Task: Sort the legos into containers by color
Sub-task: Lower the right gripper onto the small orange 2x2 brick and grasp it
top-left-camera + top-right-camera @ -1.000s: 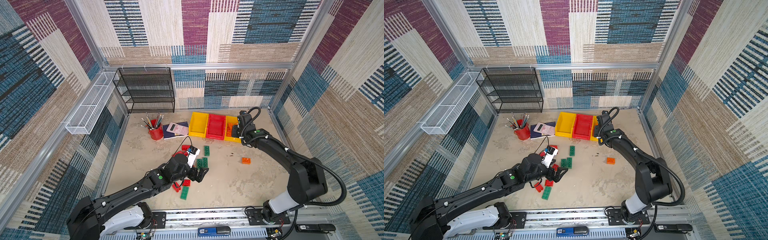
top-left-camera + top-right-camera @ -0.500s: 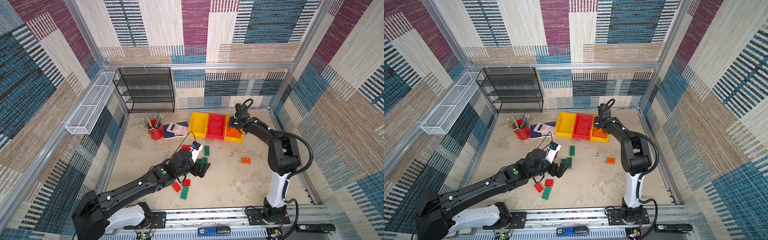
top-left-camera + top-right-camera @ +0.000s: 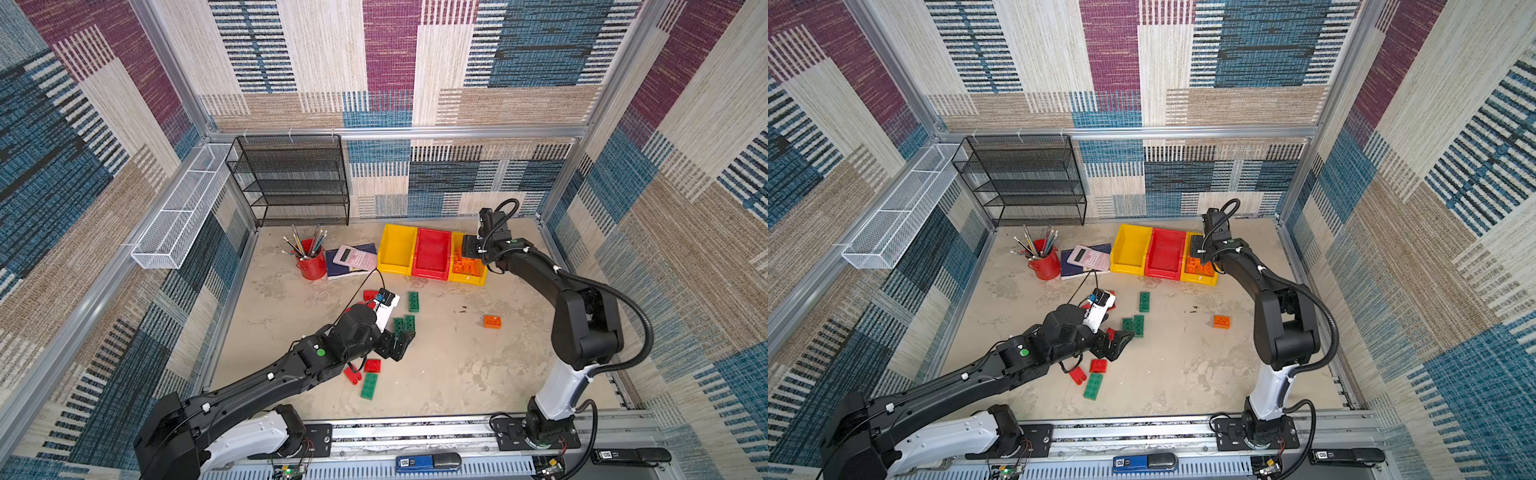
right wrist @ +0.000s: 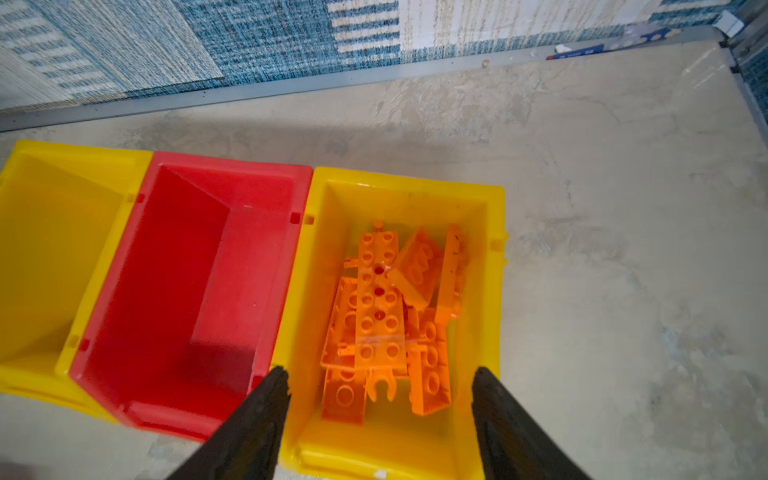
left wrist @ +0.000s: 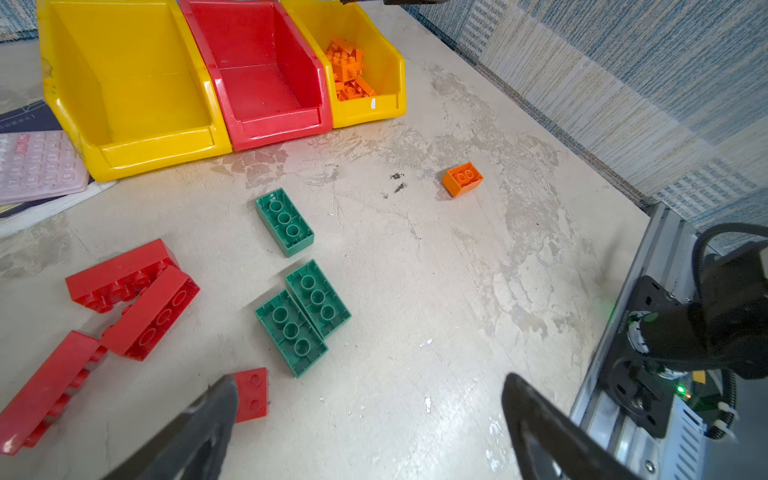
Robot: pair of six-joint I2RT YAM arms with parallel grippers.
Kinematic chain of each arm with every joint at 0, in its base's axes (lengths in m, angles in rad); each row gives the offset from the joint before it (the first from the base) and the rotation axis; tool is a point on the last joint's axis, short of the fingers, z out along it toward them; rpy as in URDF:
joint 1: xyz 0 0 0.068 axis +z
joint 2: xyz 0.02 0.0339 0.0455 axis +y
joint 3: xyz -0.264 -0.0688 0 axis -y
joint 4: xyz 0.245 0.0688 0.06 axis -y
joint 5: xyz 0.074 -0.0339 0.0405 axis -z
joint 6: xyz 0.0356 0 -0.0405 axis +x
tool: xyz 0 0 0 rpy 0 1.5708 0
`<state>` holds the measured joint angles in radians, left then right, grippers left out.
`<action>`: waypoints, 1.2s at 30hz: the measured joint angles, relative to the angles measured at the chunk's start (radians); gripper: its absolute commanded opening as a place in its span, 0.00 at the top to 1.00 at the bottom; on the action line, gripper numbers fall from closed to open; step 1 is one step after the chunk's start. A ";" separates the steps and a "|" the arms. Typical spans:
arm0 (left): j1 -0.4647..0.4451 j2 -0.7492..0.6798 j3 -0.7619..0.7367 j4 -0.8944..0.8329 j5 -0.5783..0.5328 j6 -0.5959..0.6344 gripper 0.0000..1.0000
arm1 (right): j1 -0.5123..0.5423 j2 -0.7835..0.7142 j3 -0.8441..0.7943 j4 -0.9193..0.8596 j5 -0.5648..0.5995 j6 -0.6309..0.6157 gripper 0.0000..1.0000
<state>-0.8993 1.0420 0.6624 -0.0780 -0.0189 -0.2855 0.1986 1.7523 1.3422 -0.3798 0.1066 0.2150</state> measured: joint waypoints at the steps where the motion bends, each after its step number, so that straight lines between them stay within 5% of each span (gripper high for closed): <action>1: 0.000 -0.013 -0.011 0.004 0.001 0.000 0.01 | 0.003 -0.034 -0.041 -0.005 0.009 0.015 0.27; 15: 0.000 -0.163 -0.157 0.049 0.087 -0.038 0.01 | 0.003 -0.368 -0.543 -0.095 0.069 0.205 0.14; 36: 0.000 -0.180 -0.192 0.074 0.101 -0.052 0.01 | 0.017 -0.364 -0.665 -0.073 -0.019 0.240 0.42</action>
<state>-0.8997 0.8619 0.4709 -0.0040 0.0818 -0.3374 0.2157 1.3884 0.6777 -0.4526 0.0879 0.4549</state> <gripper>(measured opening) 0.992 0.657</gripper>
